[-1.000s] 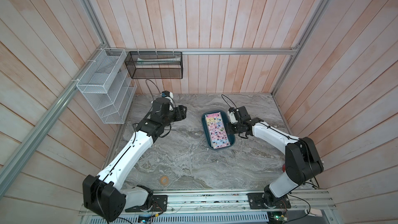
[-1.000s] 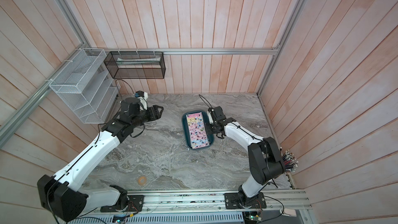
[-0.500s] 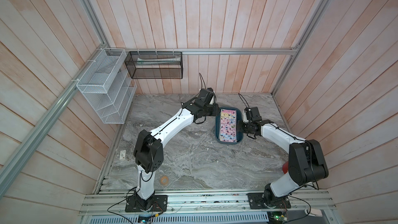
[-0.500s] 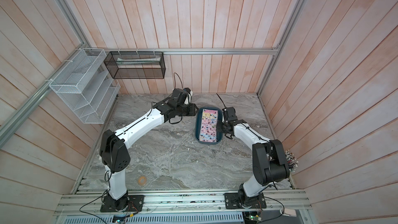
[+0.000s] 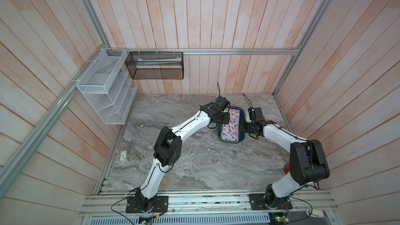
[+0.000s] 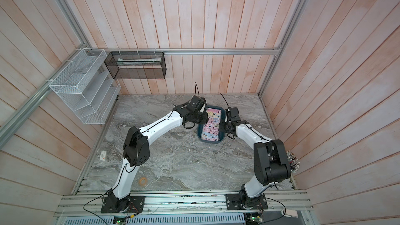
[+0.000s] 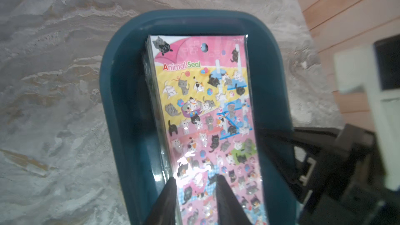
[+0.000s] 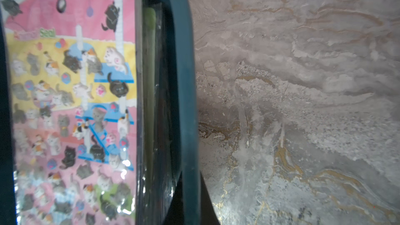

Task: Take the stickers out of the storage box
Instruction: Pick up the storage box at the center of the board, then pick up the sticker from the storage box.

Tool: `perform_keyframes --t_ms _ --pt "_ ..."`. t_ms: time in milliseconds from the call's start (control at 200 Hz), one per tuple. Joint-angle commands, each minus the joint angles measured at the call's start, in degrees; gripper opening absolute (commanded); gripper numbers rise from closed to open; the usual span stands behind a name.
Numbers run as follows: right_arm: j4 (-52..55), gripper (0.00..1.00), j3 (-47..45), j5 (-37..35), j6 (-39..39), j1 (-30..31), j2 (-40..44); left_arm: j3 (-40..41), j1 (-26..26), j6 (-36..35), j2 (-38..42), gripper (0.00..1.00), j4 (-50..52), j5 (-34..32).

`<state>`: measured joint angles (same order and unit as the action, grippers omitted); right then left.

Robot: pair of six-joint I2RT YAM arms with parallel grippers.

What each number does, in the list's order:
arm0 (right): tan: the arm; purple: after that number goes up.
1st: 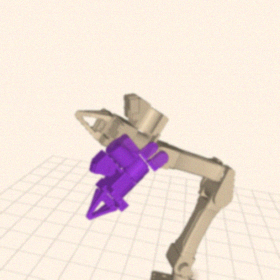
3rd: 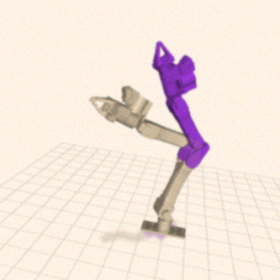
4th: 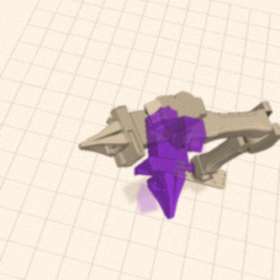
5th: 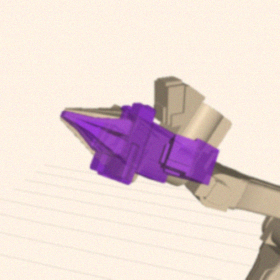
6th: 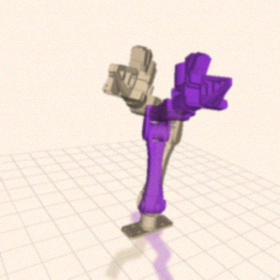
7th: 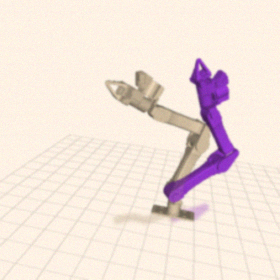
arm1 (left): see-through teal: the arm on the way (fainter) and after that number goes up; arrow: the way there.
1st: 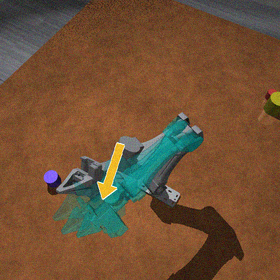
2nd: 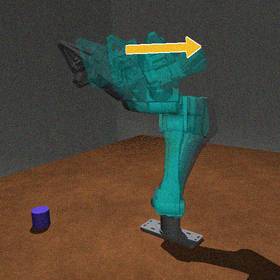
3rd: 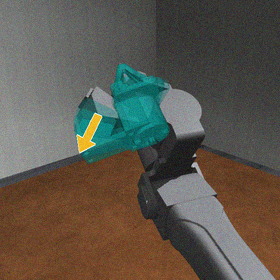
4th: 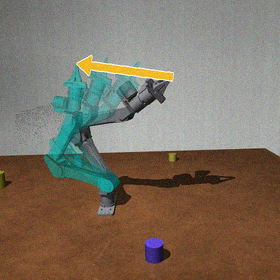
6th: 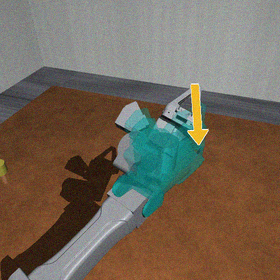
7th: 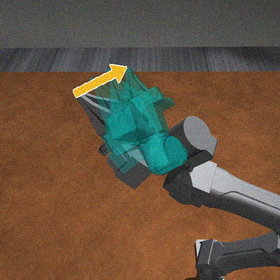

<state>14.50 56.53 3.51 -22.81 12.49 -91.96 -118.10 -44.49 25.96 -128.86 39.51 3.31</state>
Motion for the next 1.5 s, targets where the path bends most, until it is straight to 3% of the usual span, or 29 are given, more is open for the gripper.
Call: perform_keyframes --t_ms 0,175,450,555,1065,1340,1495 --pt "-3.28 0.00 -0.91 1.98 -1.18 -0.10 -0.24 -3.28 -1.04 -2.21 -2.03 0.41 2.41 -4.50" --pt "-3.60 0.00 -1.34 2.09 -1.01 -0.10 -0.43 -3.83 -1.21 -0.85 -4.19 0.42 2.84 -4.77" --pt "-3.88 0.00 -1.65 2.21 -0.84 0.14 -0.58 -4.63 -1.21 -0.80 -6.40 0.61 3.15 -6.46" --pt "-3.98 0.00 -1.72 2.21 -0.76 0.25 -0.73 -4.35 -1.21 -0.90 -6.95 0.62 2.75 -6.41" --pt "-4.24 0.00 -1.29 2.99 -0.66 0.43 -2.14 -1.11 -1.19 0.44 -5.28 0.42 -2.24 -4.21" --pt "-4.39 0.00 -1.08 3.25 -0.67 0.56 -3.31 -0.38 -1.49 0.44 -3.45 0.38 -2.77 -5.38" --pt "-4.57 0.00 -1.19 3.26 -0.69 0.59 -3.66 -0.02 -1.91 0.15 -2.09 0.31 -3.56 -5.53"
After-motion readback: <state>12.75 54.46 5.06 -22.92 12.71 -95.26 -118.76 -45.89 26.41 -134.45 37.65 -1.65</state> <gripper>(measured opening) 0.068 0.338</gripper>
